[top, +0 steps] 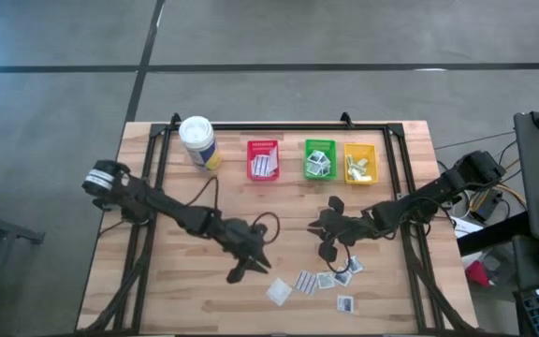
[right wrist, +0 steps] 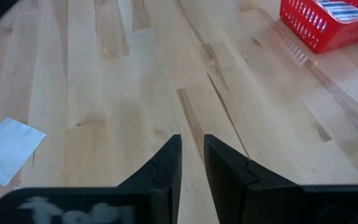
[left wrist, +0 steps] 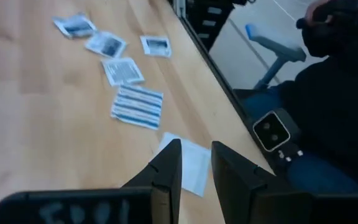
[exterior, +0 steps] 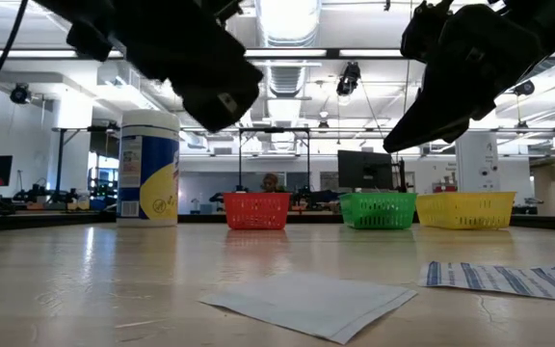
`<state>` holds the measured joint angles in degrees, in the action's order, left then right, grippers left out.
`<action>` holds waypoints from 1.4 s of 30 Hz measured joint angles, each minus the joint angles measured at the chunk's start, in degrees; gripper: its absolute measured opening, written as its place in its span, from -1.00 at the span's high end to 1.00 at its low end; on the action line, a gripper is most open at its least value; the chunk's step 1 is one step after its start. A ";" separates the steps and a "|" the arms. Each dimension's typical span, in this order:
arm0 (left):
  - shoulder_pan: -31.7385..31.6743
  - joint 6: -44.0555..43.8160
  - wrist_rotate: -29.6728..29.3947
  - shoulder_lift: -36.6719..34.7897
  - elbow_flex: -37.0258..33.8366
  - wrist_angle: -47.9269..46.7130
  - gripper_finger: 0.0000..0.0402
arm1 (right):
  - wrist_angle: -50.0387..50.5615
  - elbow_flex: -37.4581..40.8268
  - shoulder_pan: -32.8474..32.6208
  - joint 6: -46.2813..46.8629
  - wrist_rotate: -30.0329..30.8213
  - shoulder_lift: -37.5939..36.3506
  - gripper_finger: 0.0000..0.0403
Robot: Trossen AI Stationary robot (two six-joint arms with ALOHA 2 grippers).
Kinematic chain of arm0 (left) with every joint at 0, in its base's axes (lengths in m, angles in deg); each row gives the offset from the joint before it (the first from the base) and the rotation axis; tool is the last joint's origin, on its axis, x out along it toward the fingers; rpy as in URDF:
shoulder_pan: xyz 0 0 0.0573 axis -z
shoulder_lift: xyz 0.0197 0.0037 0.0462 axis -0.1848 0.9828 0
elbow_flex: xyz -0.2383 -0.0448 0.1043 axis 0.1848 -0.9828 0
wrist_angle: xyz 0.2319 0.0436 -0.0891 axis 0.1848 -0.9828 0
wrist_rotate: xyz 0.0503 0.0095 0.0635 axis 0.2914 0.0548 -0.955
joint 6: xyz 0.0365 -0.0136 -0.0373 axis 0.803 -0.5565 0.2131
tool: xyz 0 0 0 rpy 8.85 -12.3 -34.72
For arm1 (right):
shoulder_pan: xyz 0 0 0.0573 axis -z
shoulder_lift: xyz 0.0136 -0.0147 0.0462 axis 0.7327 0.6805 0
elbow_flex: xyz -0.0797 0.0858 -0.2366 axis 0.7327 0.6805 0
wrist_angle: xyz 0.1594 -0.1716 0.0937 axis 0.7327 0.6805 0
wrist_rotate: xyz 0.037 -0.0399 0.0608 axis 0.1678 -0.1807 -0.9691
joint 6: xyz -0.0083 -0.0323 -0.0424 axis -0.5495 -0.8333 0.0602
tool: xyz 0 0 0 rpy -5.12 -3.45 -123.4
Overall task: Pick & Place First Aid Supplies
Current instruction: Put the alcohol pad in the green bin
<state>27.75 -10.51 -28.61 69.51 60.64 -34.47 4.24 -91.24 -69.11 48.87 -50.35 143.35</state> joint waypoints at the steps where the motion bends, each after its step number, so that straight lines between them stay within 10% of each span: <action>1: 0.43 -0.63 -0.03 0.84 0.00 0.56 0.60 | -0.01 0.00 -0.01 0.08 -0.03 0.00 0.69; 19: 1.68 -3.73 -3.14 13.37 5.26 2.64 0.60 | 15.02 0.00 -2.60 23.20 -22.65 -0.93 0.74; 42: -0.50 -1.26 -14.95 13.06 6.58 2.38 0.60 | 33.87 -2.03 -20.15 52.67 -22.40 -3.17 0.78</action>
<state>27.25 -11.76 -43.56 82.57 67.22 -32.09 38.11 -93.27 -89.27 101.55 -72.75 140.18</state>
